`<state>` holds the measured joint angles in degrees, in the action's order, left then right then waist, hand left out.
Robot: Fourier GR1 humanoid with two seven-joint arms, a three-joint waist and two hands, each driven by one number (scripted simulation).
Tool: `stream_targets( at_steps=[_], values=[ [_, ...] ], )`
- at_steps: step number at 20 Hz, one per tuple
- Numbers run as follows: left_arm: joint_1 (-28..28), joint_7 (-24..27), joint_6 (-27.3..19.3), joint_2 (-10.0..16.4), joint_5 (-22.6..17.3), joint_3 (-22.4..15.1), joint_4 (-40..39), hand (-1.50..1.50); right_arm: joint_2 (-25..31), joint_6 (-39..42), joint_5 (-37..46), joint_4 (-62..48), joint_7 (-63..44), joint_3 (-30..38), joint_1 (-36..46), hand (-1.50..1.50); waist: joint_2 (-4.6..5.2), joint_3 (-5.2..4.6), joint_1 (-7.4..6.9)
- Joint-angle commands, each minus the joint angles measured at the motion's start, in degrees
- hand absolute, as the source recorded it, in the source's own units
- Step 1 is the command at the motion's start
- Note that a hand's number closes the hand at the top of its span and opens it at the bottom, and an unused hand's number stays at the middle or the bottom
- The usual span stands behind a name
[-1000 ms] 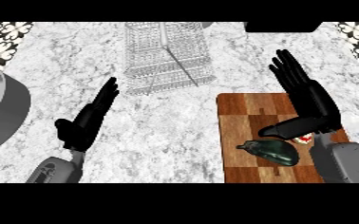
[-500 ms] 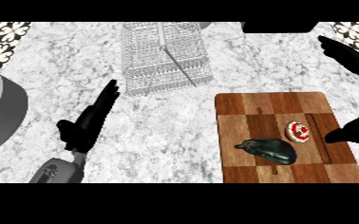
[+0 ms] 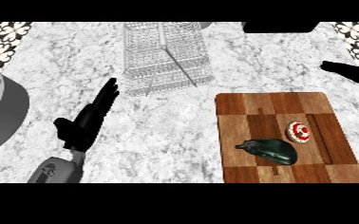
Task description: Pick the cupcake from the cutting board and place it in the tiered basket
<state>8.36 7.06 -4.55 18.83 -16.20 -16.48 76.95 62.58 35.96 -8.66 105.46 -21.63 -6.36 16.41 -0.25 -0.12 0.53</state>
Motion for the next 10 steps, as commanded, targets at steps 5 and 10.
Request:
stream_targets(
  at_steps=[5,10],
  values=[
    [-4.3,2.1,1.3,-0.9,2.5,1.7,2.0,0.0,-3.8,2.0,1.3,11.2,-10.5,4.1,-7.5,-1.5,0.09,0.1,-0.18],
    [-0.8,0.7,2.2,-1.9,3.9,2.4,-0.2,0.0,-9.8,-2.4,13.7,10.6,-10.9,1.7,-8.1,-1.5,0.19,0.12,-0.27]
  ],
)
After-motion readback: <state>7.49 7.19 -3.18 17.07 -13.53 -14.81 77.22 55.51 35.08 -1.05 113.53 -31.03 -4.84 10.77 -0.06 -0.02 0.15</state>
